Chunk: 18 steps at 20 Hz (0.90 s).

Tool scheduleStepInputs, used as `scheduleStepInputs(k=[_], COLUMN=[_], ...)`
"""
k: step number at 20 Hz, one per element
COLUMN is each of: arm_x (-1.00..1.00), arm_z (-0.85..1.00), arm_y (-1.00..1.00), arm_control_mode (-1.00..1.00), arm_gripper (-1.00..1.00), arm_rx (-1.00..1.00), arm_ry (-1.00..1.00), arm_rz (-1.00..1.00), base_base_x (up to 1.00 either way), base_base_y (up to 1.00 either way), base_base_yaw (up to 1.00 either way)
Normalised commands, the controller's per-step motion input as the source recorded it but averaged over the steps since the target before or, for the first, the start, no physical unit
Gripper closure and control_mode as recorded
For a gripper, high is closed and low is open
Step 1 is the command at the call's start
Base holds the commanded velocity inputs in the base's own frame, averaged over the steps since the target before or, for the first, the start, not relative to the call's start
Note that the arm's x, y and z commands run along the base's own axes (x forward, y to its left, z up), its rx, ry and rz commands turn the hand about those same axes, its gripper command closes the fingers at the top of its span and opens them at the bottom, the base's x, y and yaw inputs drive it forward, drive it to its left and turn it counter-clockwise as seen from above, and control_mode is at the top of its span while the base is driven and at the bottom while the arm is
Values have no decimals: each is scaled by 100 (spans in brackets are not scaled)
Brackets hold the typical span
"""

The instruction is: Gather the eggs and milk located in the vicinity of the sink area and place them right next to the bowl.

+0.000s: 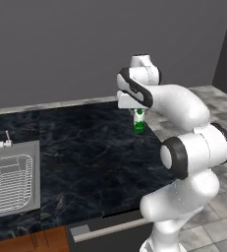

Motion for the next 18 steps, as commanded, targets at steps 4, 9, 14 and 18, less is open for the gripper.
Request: scheduleStepInputs(k=[4, 9, 14, 18], arm_x=[-100, -100, -100, -84], arm_z=[51, 25, 12, -18], arm_y=[-36, -20, 0, 0], arm_control_mode=[-100, -100, -100, -100], arm_gripper=[100, 100, 100, 100], arm_rx=[0, 0, 0, -1], arm_ry=[-5, -15, -11, -3], arm_rz=[3, 1, 0, 0], base_base_x=[0, 0, 0, 0], base_base_y=[0, 0, 0, 0], base_base_yaw=[0, 0, 0, 0])
